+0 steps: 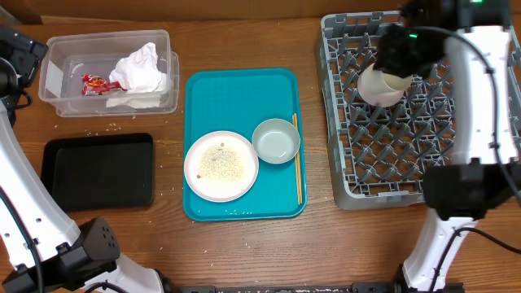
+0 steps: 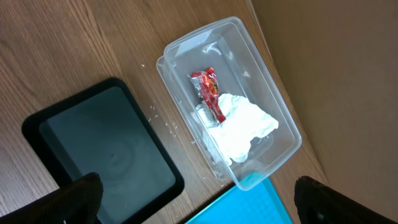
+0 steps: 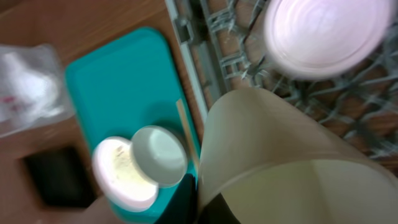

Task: Sort waste into correct bins and load items into the dishwasher
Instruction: 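Lift the white cup off the saucer and carry it to the rack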

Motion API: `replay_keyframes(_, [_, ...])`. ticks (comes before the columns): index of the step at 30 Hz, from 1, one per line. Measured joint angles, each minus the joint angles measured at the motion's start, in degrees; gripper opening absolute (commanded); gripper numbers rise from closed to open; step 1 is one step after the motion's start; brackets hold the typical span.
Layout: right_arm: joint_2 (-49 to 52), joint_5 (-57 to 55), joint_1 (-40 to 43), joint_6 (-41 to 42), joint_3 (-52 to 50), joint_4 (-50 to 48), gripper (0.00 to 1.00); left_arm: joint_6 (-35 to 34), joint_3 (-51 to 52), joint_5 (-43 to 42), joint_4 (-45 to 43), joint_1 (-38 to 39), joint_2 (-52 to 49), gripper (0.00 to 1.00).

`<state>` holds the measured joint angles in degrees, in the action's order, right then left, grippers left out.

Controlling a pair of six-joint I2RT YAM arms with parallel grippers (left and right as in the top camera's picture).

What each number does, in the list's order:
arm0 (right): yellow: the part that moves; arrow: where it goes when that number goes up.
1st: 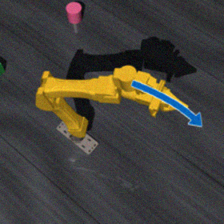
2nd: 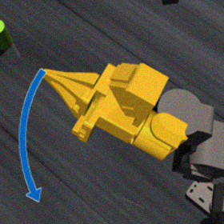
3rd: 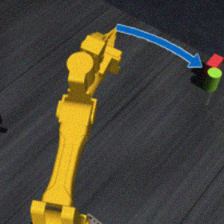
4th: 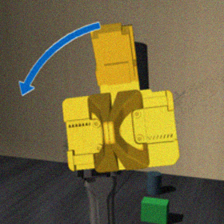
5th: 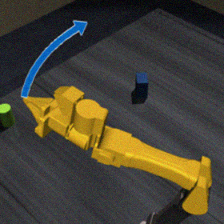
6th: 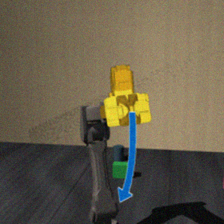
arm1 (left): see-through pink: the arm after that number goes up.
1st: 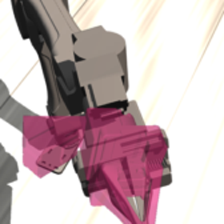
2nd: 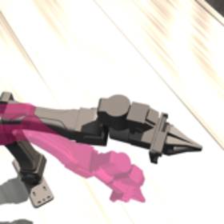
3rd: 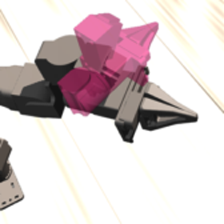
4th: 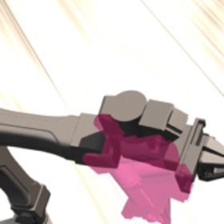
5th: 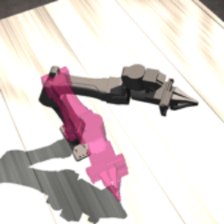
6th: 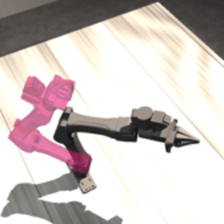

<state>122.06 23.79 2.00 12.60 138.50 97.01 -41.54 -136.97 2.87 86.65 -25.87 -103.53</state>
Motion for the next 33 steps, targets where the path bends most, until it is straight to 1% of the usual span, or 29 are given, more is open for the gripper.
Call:
replay_keyframes(5, [0.0, 20.9, 9.0, -9.7, -12.0, 0.1, 0.04, 0.0, 0.0, 0.0, 0.0, 0.0, 0.0, 1.00])
replay_keyframes(8, [0.1, 34.4, 13.4, -17.3, -22.5, -0.3, 0.04, 0.0, 0.0, 0.0, 0.0, 0.0, 0.0, 1.00])
replay_keyframes(13, [0.1, 45.6, 16.7, -24.8, -35.2, -2.2, 0.04, 0.0, 0.0, 0.0, 0.0, 0.0, 0.0, 1.00])
replay_keyframes(16, [0.1, 49.2, 18.0, -26.7, -41.0, -5.8, 0.04, 0.0, 0.0, 0.0, 0.0, 0.0, 0.0, 1.00])
replay_keyframes(20, [0.1, 51.8, 18.2, -27.6, -45.5, -10.0, 0.04, 0.0, 0.0, 0.0, 0.0, 0.0, 0.0, 1.00])
replay_keyframes(22, [0.1, 52.1, 18.1, -27.3, -45.9, -12.0, 0.04, 0.0, 0.0, 0.0, 0.0, 0.0, 0.0, 1.00])
replay_keyframes(25, [0.1, 51.4, 18.1, -24.7, -45.9, -15.2, 0.04, 0.0, 0.0, 0.0, 0.0, 0.0, 0.0, 1.00])
replay_keyframes(28, [0.1, 51.2, 18.1, -22.2, -45.9, -16.3, 0.04, 0.0, 0.0, 0.0, 0.0, 0.0, 0.0, 1.00])
replay_keyframes(33, [0.1, 51.2, 17.9, -20.2, -45.9, -16.5, 0.04, 0.0, 0.0, 0.0, 0.0, 0.0, 0.0, 1.00])
